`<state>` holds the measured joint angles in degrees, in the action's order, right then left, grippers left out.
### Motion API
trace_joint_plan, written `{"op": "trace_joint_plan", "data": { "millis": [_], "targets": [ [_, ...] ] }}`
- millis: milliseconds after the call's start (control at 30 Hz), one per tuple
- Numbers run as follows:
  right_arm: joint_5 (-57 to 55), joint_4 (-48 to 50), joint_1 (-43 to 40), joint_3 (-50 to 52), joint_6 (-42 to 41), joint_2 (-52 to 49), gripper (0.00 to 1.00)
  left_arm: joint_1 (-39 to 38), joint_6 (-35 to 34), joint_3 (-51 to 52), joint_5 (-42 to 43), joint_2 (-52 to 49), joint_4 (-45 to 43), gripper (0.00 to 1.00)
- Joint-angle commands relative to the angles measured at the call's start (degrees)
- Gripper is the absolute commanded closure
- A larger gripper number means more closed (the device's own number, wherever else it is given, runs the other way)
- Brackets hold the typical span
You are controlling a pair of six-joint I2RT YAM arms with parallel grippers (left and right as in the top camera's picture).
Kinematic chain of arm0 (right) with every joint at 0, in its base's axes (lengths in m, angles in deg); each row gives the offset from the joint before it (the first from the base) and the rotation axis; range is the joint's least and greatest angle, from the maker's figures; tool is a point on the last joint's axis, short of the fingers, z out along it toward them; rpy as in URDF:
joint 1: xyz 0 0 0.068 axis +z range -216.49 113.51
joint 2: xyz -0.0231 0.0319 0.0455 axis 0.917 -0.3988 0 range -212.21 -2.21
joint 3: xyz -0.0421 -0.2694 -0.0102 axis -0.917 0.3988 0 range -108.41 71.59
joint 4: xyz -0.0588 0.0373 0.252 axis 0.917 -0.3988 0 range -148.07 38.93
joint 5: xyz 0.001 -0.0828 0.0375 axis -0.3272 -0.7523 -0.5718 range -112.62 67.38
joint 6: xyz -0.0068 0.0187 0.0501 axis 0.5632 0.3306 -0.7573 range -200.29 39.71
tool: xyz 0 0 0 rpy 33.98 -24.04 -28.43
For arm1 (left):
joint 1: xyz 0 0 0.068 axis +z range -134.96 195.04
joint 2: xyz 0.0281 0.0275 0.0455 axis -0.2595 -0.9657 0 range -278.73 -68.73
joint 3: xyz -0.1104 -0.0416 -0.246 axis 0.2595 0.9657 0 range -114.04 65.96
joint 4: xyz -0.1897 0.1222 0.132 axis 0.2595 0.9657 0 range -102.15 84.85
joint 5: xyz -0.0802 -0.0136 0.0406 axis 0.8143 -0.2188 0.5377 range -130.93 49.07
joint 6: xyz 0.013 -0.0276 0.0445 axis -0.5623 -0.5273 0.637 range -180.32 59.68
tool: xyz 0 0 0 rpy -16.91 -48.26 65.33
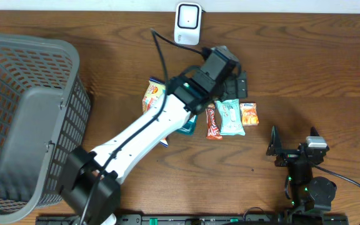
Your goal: Scan the item barcode
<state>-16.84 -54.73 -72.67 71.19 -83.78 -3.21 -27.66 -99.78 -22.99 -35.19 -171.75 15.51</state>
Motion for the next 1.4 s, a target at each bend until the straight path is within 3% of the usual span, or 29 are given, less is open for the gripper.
{"op": "trace_joint_plan", "data": {
  "millis": [0,200,467,900,1000,1233,1367],
  "targets": [
    [0.17,-0.20,0.26,0.09,-0.72,0.24,0.01,3.06,6.21,-0.31,-5.03,3.37,2.21,0.02],
    [0.17,-0.17,0.26,0.09,-0.72,0.24,0.01,10.16,9.18,-0.31,-5.38,7.08,6.05,0.02],
    [0.17,-0.20,0.26,0.09,-0.74,0.24,0.01,23.34,18.64,-0.33,-5.40,14.27,6.54,0.02],
    [0.17,-0.20,0.26,0.09,-0.72,0.24,0.01,44.35,30.82,-0.33,-5.40,29.53,-6.67,0.02],
    [0.20,-0.20,0.26,0.09,-0.72,0.24,0.01,46.18,33.48,-0.33,-5.38,32.41,-6.69,0.02],
    [0.17,-0.20,0.26,0.09,-0.72,0.24,0.01,45.83,37.51,-0.24,-4.85,39.95,6.67,0.02],
    [0.17,-0.20,0.26,0.09,-0.72,0.24,0.01,45.51,36.74,-0.24,2.21,46.12,9.22,0.02]
  ]
}}
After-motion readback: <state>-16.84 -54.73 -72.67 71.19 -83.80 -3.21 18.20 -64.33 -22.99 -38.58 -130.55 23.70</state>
